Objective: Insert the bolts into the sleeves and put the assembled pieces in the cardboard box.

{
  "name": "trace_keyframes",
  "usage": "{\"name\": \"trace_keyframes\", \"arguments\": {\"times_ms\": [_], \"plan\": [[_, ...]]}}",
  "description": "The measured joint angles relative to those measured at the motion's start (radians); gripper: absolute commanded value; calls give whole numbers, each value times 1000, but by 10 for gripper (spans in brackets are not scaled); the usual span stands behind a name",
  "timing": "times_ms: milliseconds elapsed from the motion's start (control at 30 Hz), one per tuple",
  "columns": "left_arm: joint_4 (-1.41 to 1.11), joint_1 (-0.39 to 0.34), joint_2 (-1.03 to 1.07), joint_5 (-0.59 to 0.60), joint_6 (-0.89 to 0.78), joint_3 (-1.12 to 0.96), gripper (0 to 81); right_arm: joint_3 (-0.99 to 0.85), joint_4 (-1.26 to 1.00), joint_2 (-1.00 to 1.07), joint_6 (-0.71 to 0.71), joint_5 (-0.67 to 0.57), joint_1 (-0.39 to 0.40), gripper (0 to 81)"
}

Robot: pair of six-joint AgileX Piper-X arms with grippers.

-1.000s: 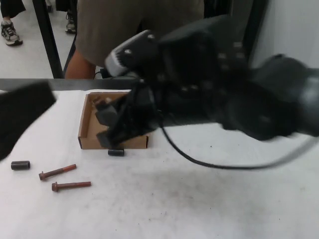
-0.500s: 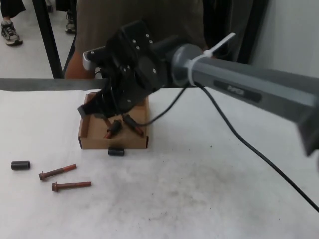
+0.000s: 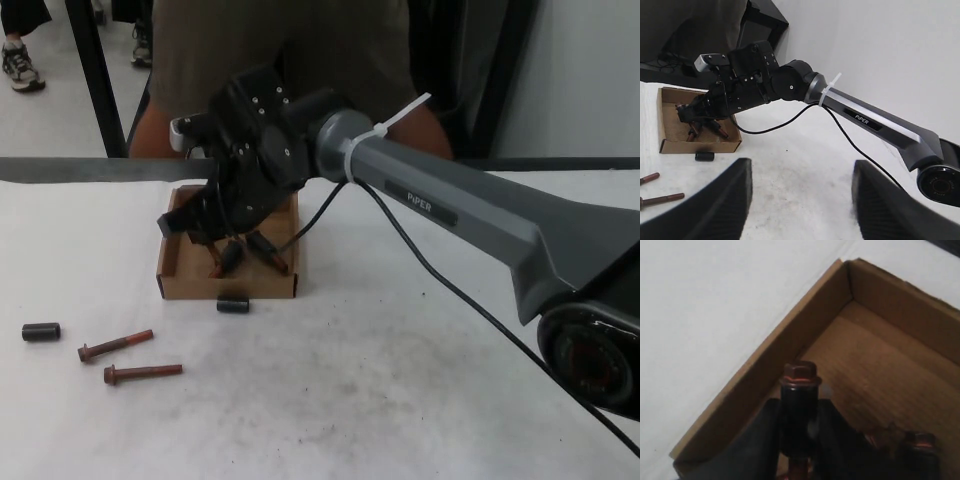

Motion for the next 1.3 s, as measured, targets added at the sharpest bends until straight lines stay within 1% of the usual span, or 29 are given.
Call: {"name": "trace_keyframes", "arguments": {"times_ms": [67, 400, 567, 600, 667, 733, 800, 833, 1000, 1133, 1300], "plan": [[0, 0, 0, 0, 2, 0, 552, 0, 2, 1, -4, 0, 2, 368], [0, 0, 0, 0, 4, 0, 552, -14, 46, -4, 20, 0, 5, 366], [0, 0, 0, -2, 23, 0, 552, -56, 241, -48, 28, 0, 5, 366], [0, 0, 0, -2, 33, 0, 552, -58, 252, -51, 28, 0, 5, 366], [5, 0, 0, -8, 50, 0, 552, -67, 358, -91, 21, 0, 5, 366], [25, 0, 0, -23, 72, 0, 552, -72, 456, -138, -6, 25, 9, 366], [42, 0, 0, -37, 86, 0, 552, -74, 543, -193, -41, 75, 14, 366], [68, 0, 0, -61, 105, 0, 552, -74, 574, -219, -55, 91, 17, 366], [122, 0, 0, -133, 118, 0, 552, -77, 684, -329, -98, 123, 29, 366], [131, 0, 0, -147, 118, 0, 552, -77, 775, -406, -131, 127, 40, 366], [131, 0, 0, -153, 118, 0, 552, -77, 796, -477, -134, 135, 64, 366]]}}
